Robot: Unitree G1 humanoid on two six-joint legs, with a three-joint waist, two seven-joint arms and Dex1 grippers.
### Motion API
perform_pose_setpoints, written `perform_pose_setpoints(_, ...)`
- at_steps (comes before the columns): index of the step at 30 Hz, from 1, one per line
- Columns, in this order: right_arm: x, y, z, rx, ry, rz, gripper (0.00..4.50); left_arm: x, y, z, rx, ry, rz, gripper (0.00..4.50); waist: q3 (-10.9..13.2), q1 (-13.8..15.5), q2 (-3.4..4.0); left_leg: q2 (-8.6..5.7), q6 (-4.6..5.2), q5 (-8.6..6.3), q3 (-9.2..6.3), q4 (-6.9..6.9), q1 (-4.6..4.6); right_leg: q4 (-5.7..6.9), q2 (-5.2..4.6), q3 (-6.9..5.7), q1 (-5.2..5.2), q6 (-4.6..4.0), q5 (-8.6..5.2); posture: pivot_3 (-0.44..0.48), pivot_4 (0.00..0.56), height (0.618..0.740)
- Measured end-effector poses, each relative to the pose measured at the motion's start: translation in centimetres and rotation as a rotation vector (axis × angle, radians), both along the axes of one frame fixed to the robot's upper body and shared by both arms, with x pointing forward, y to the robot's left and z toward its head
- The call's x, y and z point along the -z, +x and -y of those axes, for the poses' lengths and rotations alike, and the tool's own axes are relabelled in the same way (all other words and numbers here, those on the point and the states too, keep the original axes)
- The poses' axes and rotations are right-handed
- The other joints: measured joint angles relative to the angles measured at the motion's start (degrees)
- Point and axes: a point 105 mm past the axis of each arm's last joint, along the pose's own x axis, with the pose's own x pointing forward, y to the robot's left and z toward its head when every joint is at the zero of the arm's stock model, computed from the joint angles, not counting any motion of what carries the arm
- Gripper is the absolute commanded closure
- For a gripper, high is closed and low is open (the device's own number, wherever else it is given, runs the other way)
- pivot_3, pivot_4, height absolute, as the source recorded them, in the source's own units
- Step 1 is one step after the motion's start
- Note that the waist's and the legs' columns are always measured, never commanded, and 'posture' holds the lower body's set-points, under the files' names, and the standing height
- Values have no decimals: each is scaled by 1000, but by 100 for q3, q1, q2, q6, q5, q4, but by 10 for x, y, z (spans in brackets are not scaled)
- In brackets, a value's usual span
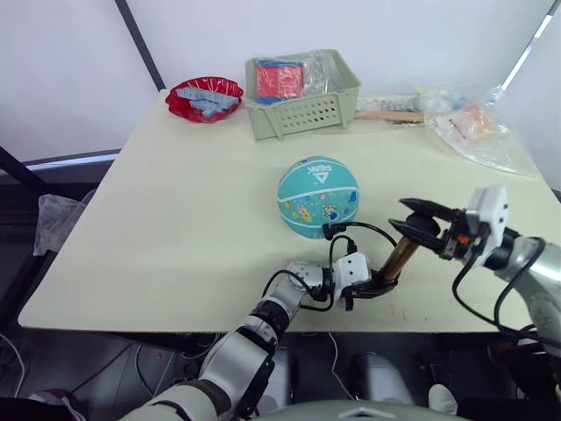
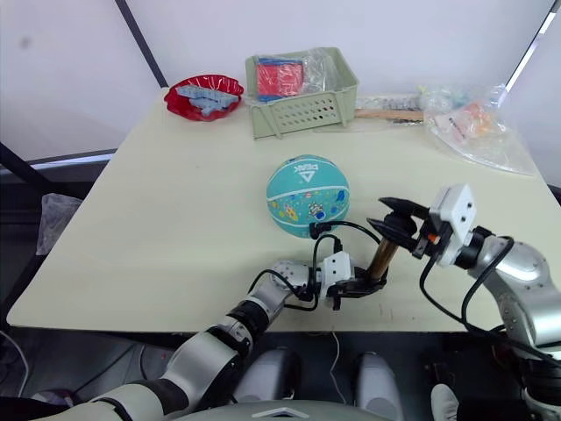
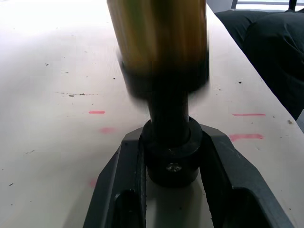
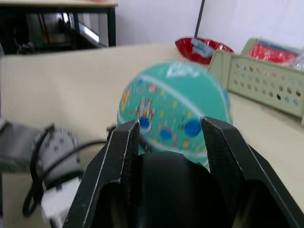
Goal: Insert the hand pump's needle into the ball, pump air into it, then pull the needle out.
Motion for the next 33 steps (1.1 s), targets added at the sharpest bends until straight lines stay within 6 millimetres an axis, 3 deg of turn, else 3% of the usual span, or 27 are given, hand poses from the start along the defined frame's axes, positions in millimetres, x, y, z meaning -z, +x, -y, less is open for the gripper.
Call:
perform_pose_setpoints(7,-42,-3,8,-31,23,49,2953,-1,0,0,1,-2,4,3466,16,-3,8,-1,0,0,3,0,0,0,-2,1,0,1,0,0,150,738)
perform_pose_setpoints(11,-76,-7,12,-57,44,98,2953,-1,0,0,2,-3,6,3466,22,-2,15,-1,0,0,3,0,0,0,-2,1,0,1,0,0,150,738)
perform_pose_setpoints(17,-79,-3,13,-42,74,45,2953,-2,0,0,7,-5,9,3466,32,-1,22,-2,0,0,7,0,-3,0,-6,3,-2,1,0,0,150,738)
perform_pose_setpoints(20,-74,-8,12,-39,41,66,2953,-1,-1,1,11,-1,10,3466,28,4,18,-2,0,0,2,-2,0,0,-3,1,1,1,0,0,150,738)
perform_pose_setpoints(24,-51,-13,9,-40,-6,65,2953,0,-1,-1,9,6,10,3466,3,-5,-9,1,0,0,1,-4,6,1,1,-1,5,1,0,0,150,738)
perform_pose_setpoints(26,-27,-14,7,-38,-39,43,2953,2,0,-2,2,12,8,3466,-17,-11,-33,3,0,0,1,-4,13,1,2,0,5,1,-1,0,150,738)
perform_pose_setpoints(33,14,-12,0,-28,-62,14,2953,4,-1,-3,-1,17,3,3466,-53,-8,-72,6,0,0,-3,-4,14,1,7,-1,6,-4,-3,0,150,738)
